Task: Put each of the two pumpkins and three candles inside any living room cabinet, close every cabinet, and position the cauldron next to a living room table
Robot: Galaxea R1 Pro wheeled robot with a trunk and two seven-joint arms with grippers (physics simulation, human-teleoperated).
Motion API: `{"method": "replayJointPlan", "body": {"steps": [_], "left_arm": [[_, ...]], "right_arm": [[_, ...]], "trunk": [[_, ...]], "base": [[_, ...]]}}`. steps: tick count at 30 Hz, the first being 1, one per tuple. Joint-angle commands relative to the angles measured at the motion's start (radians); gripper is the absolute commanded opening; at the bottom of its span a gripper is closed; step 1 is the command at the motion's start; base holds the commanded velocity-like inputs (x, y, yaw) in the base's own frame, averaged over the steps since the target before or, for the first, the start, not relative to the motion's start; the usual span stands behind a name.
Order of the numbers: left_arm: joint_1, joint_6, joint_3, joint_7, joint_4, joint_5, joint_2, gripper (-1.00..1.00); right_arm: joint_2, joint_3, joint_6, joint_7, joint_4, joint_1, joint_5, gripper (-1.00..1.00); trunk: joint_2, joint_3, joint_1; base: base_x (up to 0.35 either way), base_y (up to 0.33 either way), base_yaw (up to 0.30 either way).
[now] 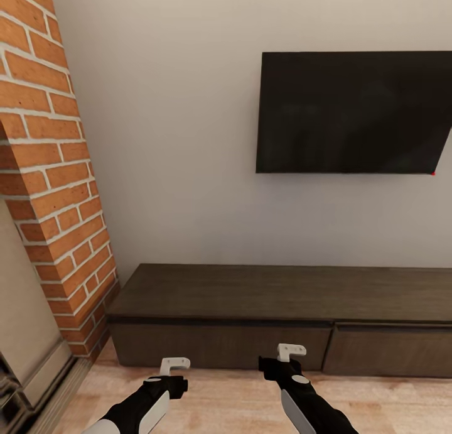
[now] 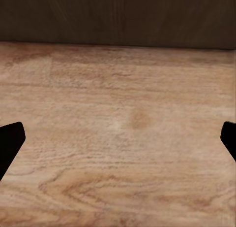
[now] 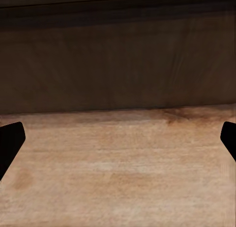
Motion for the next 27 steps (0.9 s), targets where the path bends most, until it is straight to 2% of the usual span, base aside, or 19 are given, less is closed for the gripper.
{"method": "replayJointPlan", "body": {"steps": [1,27], "left_arm": [[-0.001,0.003,-0.008,0.008,-0.002,0.009,0.001,1.0],[-0.001,-0.001,-0.008,0.009,-0.002,0.009,0.001,1.0]], "right_arm": [[0.0,0.005,0.003,-0.009,-0.002,-0.001,-0.007,1.0],[-0.005,0.005,-0.005,-0.008,-0.001,-0.001,-0.005,1.0]], "trunk": [[0.007,0.002,-0.004],[0.189,0.084,-0.104]], "base": [[0.0,0.0,0.0],[0.0,0.0,0.0]]}}
